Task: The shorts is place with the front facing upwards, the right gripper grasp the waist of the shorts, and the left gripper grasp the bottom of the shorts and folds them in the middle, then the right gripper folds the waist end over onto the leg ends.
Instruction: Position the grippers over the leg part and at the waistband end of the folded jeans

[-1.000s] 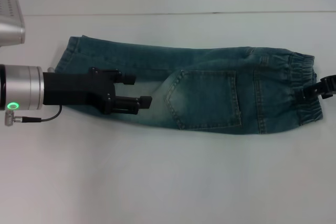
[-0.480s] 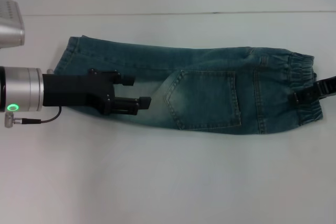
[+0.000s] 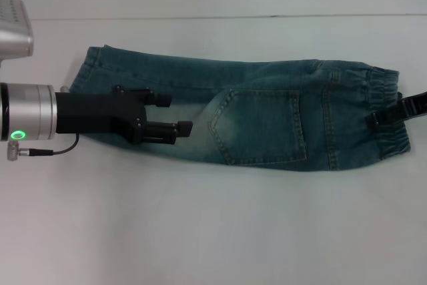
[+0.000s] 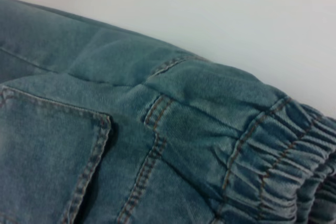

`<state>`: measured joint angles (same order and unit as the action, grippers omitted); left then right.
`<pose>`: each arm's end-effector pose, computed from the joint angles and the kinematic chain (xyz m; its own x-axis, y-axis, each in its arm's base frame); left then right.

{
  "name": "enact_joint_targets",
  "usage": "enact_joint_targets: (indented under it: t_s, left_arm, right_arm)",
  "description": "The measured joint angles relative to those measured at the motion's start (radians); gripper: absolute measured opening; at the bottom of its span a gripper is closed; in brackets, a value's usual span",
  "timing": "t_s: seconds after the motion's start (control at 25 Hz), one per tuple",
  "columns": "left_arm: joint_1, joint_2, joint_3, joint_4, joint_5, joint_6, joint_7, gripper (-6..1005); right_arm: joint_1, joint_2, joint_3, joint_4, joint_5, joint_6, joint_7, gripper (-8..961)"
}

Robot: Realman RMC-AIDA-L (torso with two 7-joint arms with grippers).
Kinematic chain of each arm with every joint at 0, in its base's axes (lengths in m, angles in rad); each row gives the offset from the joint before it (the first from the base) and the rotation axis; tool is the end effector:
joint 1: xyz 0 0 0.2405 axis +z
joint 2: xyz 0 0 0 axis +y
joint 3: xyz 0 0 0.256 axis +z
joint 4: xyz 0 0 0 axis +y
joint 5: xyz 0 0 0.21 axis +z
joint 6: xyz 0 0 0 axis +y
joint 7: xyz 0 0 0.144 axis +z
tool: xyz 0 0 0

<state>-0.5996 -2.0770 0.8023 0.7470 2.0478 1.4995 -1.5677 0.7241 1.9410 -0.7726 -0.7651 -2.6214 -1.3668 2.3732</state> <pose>-0.2342 0.3557 -0.0024 0.8326 0.3834 0.3998 0.4634 -0.8775 -0.1235 0.2912 0.3966 0.0609 0.4478 -0.8828 -0.1420 -0.8361 -0.3572 -0.4164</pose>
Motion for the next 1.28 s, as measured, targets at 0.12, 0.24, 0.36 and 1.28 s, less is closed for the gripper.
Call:
enact_joint_targets:
  t_s: [0.12,0.24,0.36,1.28]
  left_arm:
    - [0.000,0.000,0.000,0.000,0.000,-0.001,0.000,829]
    - [-0.003,0.000,0.000,0.000,0.000,-0.003,0.000,829]
    - [-0.004,0.000,0.000,0.000,0.000,-0.007,0.000,829]
    - [-0.003,0.003,0.000,-0.023,0.000,-0.040,0.007,829]
  right_arm:
    - [-0.001,-0.001,0.001,0.000,0.000,0.002,-0.001,916]
    - [-0.001,-0.006,0.001,0.000,0.001,0.002,-0.001,917]
    - [-0.002,-0.008,0.001,0.000,0.001,0.004,-0.002,917]
    - [0.006,0.015,0.022,-0.002,0.008,-0.062,-0.023,917]
